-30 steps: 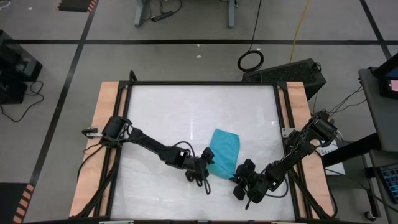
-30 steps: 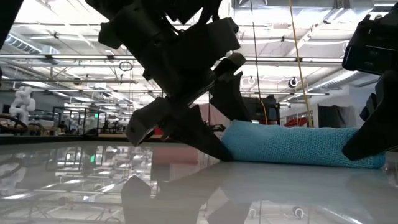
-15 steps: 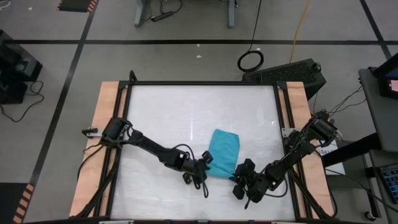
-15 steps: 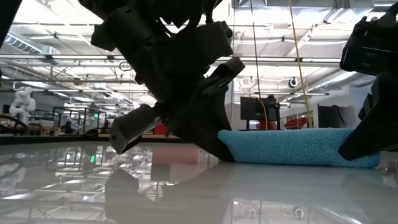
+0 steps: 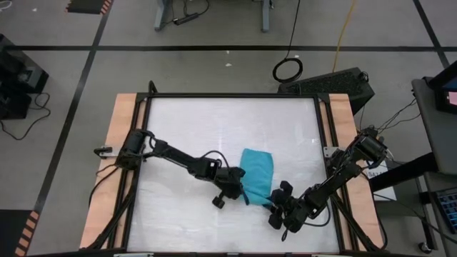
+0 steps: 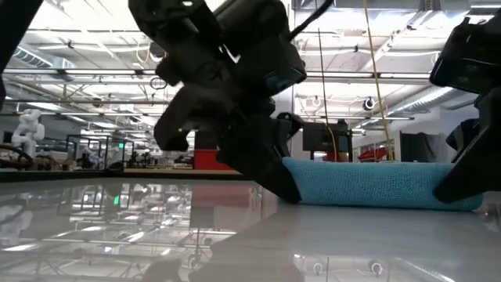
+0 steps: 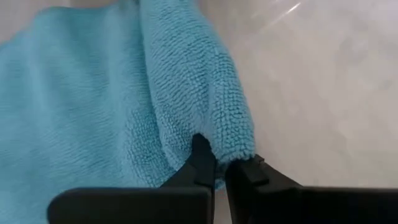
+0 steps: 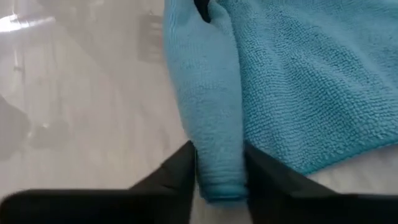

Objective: Roll towel into tight, uniform cylinder
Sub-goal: Roll the blue towel

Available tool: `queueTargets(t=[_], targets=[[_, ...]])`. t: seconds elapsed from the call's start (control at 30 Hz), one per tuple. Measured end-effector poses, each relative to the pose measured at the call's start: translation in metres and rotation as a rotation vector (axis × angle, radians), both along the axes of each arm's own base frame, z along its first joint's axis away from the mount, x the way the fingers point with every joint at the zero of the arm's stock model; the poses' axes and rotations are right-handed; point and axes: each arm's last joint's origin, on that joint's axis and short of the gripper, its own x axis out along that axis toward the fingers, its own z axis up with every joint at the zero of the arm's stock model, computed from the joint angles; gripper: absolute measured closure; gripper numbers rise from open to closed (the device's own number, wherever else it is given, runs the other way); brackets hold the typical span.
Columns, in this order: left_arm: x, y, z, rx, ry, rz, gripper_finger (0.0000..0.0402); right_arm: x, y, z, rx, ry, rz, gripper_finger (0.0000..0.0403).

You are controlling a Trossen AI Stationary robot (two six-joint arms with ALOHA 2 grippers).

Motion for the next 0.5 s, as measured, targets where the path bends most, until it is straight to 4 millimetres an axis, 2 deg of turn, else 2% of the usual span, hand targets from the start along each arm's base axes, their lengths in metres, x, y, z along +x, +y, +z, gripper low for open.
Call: queueTargets(t=[0.17,0.27,0.37,0.5], targets=[[0.001,0.009,0.0,-0.171,0.062,-0.001,0.0385,-0.001,0.002,0.0,-0.08,0.011,0.088,0.0205],[0.002,0.014,0.0,-0.233,0.093,0.021,0.0385,-0.004,0.005,0.0,-0.119,0.02,0.132,0.017],[0.002,0.018,0.0,-0.253,0.106,0.043,0.0385,-0.008,0.006,-0.001,-0.175,0.03,0.155,0.016],[0.002,0.019,0.0,-0.257,0.106,0.044,0.0384,-0.016,0.008,-0.002,-0.275,0.034,0.181,0.0168]])
